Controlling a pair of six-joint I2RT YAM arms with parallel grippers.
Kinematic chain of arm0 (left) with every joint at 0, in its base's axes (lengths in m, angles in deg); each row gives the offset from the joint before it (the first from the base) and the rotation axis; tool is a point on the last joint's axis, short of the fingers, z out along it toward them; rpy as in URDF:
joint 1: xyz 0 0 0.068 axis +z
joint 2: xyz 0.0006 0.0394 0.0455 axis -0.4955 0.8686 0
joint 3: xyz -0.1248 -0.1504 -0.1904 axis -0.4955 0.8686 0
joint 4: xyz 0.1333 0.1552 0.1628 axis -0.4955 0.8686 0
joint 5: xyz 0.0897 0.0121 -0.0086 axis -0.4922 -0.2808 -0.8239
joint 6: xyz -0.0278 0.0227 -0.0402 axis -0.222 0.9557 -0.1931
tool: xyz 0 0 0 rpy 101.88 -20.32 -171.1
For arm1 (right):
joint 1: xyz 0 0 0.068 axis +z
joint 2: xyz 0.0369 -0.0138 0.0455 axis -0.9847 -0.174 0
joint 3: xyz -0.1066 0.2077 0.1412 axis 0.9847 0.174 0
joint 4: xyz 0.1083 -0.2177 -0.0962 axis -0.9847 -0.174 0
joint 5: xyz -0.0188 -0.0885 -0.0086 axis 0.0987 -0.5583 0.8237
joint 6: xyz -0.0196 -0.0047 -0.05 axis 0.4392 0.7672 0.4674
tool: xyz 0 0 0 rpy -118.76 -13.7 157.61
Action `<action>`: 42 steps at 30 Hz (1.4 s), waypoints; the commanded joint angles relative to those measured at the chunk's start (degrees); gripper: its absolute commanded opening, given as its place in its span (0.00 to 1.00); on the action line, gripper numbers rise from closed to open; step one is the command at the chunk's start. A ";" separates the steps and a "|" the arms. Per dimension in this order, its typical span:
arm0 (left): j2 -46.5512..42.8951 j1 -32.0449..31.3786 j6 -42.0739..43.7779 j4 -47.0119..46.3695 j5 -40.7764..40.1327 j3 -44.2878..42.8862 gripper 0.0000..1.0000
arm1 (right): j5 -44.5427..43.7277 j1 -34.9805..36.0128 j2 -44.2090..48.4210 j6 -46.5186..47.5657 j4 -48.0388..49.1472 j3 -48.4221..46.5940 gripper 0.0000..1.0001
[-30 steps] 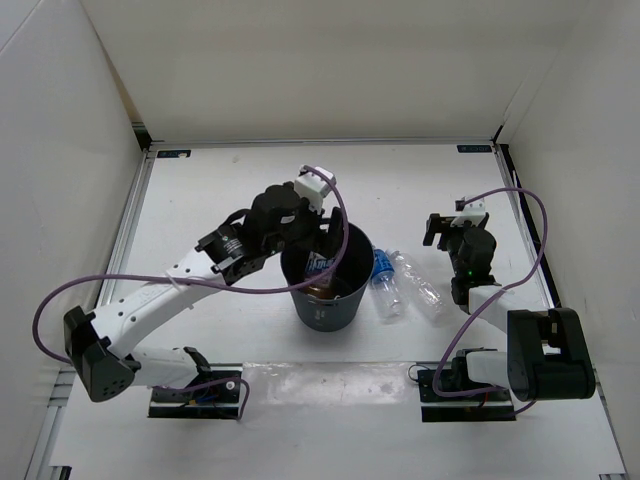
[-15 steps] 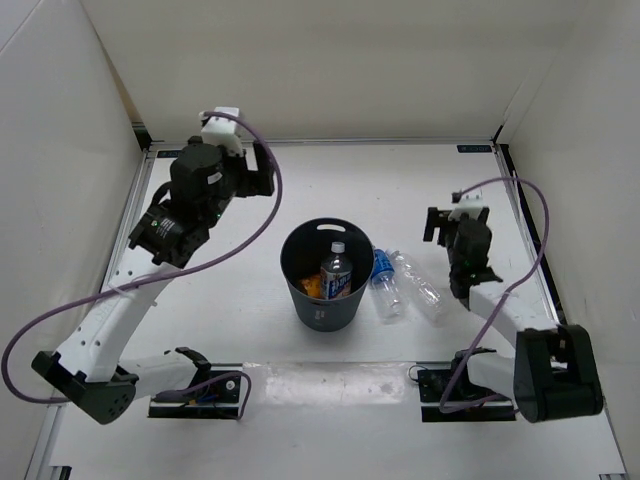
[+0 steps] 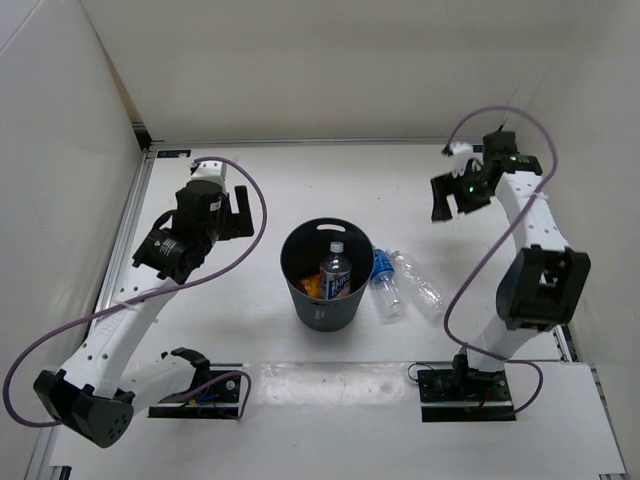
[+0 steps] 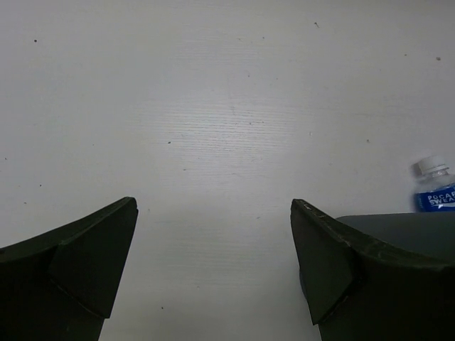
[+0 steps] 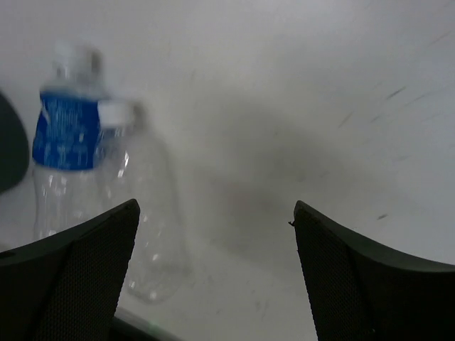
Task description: Put the plastic bottles in the bin
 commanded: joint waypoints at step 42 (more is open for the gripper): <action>2.53 2.29 -3.31 6.80 -2.35 -3.56 0.99 | -8.00 16.74 -11.12 -3.92 -15.53 16.18 0.90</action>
